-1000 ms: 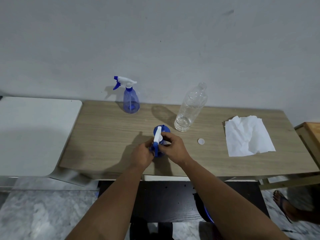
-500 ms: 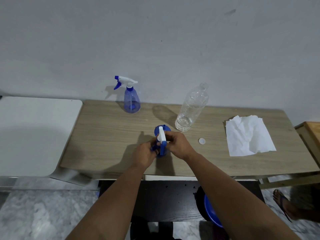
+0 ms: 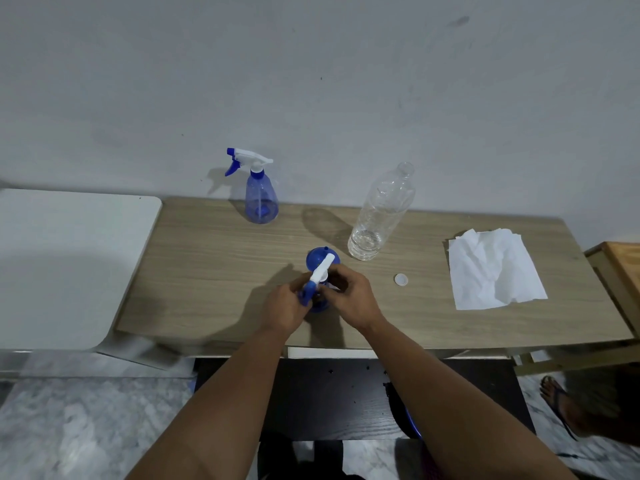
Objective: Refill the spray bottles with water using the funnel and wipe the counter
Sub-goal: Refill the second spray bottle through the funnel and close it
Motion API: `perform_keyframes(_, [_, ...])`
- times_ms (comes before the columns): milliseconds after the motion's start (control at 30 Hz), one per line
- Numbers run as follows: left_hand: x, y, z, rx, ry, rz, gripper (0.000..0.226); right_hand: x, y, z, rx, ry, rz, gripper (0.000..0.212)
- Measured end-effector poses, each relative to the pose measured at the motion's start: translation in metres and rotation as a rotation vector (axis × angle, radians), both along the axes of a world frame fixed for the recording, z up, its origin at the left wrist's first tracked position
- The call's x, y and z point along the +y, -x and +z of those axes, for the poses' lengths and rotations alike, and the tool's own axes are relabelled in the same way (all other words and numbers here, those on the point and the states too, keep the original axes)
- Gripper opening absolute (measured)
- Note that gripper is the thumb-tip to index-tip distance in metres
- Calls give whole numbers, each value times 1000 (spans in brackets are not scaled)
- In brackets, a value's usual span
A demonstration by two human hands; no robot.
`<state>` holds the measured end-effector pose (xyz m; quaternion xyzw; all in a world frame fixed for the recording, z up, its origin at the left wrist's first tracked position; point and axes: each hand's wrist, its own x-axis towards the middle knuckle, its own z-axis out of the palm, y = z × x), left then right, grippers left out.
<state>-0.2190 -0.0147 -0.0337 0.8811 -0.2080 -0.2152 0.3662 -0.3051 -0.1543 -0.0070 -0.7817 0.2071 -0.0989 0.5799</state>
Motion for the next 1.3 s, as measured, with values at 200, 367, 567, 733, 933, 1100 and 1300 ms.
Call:
perform_keyframes(200, [-2, 2, -4, -37, -53, 21, 15, 11, -2, -1, -42, -59, -58, 39])
perform_keyframes(367, [-2, 3, -4, -25, -56, 17, 13, 10, -2, -3, -32, -82, -107, 28])
perform_keyframes(567, [0, 3, -3, 1, -61, 14, 12, 9, 0, -5, -23, -60, -62, 28])
perform_keyframes(733, [0, 4, 0, -26, -70, -8, 17, 8, -3, -2, 21, -25, -49, 28])
perform_keyframes(933, [0, 6, 0, -40, -84, 19, 17, 15, -2, -5, 35, -41, -136, 19])
perform_keyframes(1100, [2, 6, 1, -18, -101, 21, 15, 9, 1, -2, 53, 15, -33, 26])
perform_keyframes(1300, [2, 11, 0, -37, -83, 34, 13, 9, 4, -1, 92, 192, 10, 14])
